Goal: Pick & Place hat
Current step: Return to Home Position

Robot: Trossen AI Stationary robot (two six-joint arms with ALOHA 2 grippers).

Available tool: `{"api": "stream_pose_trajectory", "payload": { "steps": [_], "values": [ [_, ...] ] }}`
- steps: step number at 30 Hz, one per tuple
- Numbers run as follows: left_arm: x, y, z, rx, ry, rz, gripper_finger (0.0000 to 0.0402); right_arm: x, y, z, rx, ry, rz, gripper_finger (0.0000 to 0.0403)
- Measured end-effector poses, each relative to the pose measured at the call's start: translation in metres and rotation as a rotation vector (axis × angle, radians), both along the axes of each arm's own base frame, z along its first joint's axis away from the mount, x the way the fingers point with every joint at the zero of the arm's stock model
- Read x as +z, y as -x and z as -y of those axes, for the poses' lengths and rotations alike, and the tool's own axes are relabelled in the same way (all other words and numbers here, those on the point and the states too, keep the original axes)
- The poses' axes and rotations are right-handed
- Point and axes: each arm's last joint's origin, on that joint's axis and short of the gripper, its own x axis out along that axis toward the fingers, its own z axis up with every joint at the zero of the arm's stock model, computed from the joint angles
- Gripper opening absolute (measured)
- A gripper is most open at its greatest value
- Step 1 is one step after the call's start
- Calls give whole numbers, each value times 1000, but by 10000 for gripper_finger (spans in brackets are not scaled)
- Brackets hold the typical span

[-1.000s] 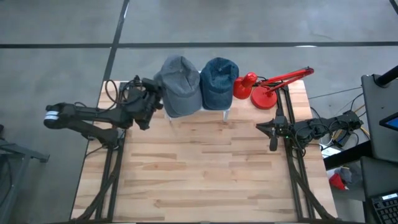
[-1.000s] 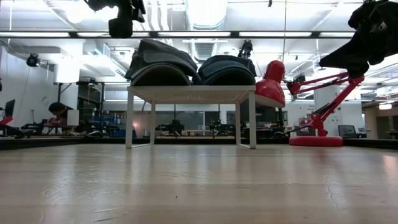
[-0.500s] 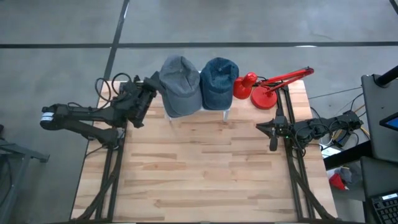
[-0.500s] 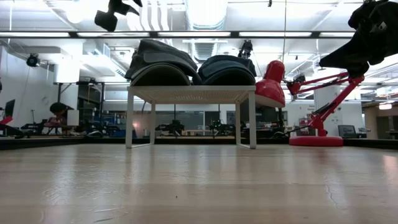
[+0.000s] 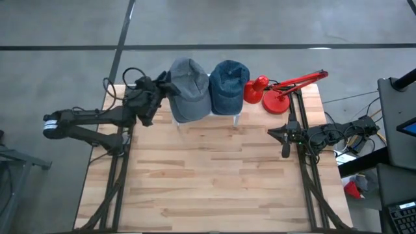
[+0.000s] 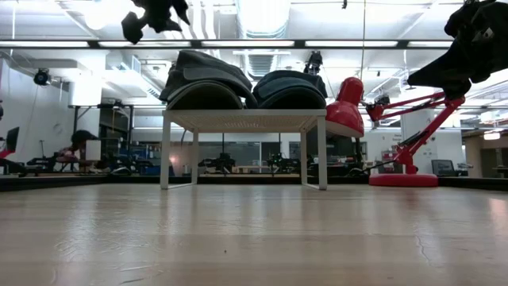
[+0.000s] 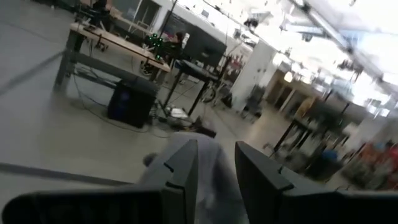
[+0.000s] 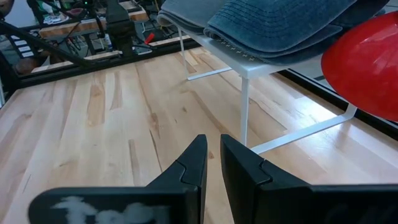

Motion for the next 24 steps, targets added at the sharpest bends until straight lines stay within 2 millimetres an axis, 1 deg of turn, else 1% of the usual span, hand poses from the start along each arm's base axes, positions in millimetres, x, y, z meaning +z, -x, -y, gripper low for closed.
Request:
{"api": "stream_pose_trajectory", "payload": {
  "steps": [3, 7, 13, 17, 24],
  "values": [
    [-6, 1, -10, -11, -5, -95, 99, 0, 0, 0, 0, 0, 0, 43],
    [-13, 1, -22, 2, 35, -243, 99, 0, 0, 0, 0, 0, 0, 43],
    [-10, 2, -33, 8, 89, -392, 99, 0, 0, 0, -1, 0, 0, 43],
    [-13, 5, -36, 21, 153, -465, 99, 0, 0, 0, -1, 0, 0, 43],
    [-34, 3, -42, 4, 269, -516, 99, 0, 0, 0, -1, 0, 0, 43]
  ]
}}
